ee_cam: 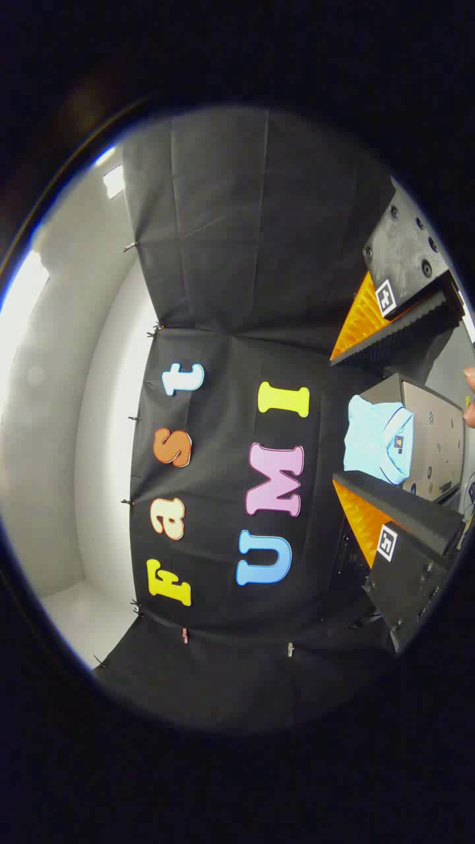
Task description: Put the clothes into the washing machine and then close the washing machine lid.
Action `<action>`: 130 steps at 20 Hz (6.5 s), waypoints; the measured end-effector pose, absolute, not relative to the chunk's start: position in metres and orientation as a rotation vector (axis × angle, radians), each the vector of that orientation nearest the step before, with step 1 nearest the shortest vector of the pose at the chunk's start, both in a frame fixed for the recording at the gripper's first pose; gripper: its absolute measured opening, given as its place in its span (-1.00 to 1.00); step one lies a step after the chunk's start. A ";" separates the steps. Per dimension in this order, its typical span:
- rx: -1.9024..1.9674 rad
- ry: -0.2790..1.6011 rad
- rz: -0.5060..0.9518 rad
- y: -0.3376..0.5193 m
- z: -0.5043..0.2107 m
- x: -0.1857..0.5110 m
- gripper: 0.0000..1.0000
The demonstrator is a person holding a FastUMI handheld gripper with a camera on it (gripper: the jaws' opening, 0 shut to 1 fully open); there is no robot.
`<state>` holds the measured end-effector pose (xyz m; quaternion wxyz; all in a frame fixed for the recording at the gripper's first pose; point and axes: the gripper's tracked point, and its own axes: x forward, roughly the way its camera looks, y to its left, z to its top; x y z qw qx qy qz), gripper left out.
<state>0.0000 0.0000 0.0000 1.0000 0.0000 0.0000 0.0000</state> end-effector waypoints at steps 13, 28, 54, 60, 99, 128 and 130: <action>0.014 0.042 0.089 0.072 -0.011 0.010 0.97; 0.082 0.146 0.121 0.104 -0.032 0.039 0.96; 0.037 0.771 0.202 0.081 -0.260 0.301 0.99; 0.015 0.874 0.144 0.086 -0.316 0.343 1.00; 0.187 0.780 0.565 0.394 -0.194 0.277 -0.88; 0.090 0.983 0.396 0.460 -0.362 0.276 0.99; 0.095 0.945 0.405 0.460 -0.350 0.270 1.00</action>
